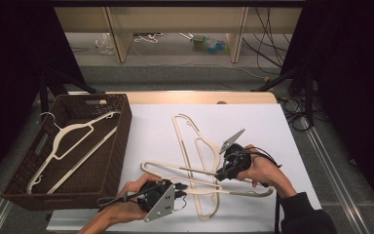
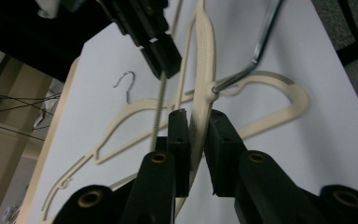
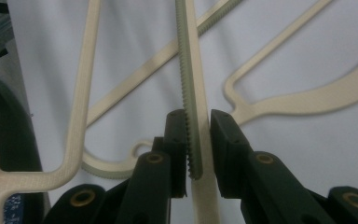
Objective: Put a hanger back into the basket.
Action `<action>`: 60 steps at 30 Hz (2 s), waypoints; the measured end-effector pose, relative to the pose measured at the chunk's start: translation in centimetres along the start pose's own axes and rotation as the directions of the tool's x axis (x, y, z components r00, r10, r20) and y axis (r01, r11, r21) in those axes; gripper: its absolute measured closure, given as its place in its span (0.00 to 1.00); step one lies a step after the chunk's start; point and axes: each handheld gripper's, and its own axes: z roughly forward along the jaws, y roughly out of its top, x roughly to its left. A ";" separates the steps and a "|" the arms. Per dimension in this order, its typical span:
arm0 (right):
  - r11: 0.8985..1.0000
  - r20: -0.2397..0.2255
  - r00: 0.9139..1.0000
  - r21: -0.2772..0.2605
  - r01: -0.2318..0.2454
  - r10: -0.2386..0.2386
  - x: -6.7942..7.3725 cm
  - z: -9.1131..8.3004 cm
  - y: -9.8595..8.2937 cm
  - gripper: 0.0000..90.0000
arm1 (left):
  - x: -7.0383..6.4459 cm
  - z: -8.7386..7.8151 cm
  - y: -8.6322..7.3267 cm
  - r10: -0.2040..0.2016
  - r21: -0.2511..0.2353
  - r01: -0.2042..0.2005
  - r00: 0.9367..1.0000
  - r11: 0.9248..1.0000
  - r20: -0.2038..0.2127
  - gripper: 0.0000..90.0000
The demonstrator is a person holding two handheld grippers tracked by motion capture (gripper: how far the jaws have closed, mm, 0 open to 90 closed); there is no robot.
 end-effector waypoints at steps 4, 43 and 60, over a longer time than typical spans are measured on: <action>0.998 0.000 0.999 -0.043 -0.042 0.042 -0.2 -0.6 -0.1 0.78 | 1.2 -0.1 0.5 -0.019 0.010 0.019 1.000 1.000 0.009 0.93; 0.854 0.316 0.921 -0.520 -0.033 0.228 3.5 -8.2 -3.7 0.34 | 10.7 -5.9 -0.2 -0.764 -0.108 0.756 0.641 0.645 -0.076 0.95; 0.857 0.241 0.948 -0.512 -0.059 0.209 4.1 -5.7 -5.0 0.30 | 12.7 -15.5 -2.0 -0.875 -0.271 0.837 0.481 0.475 -0.050 0.95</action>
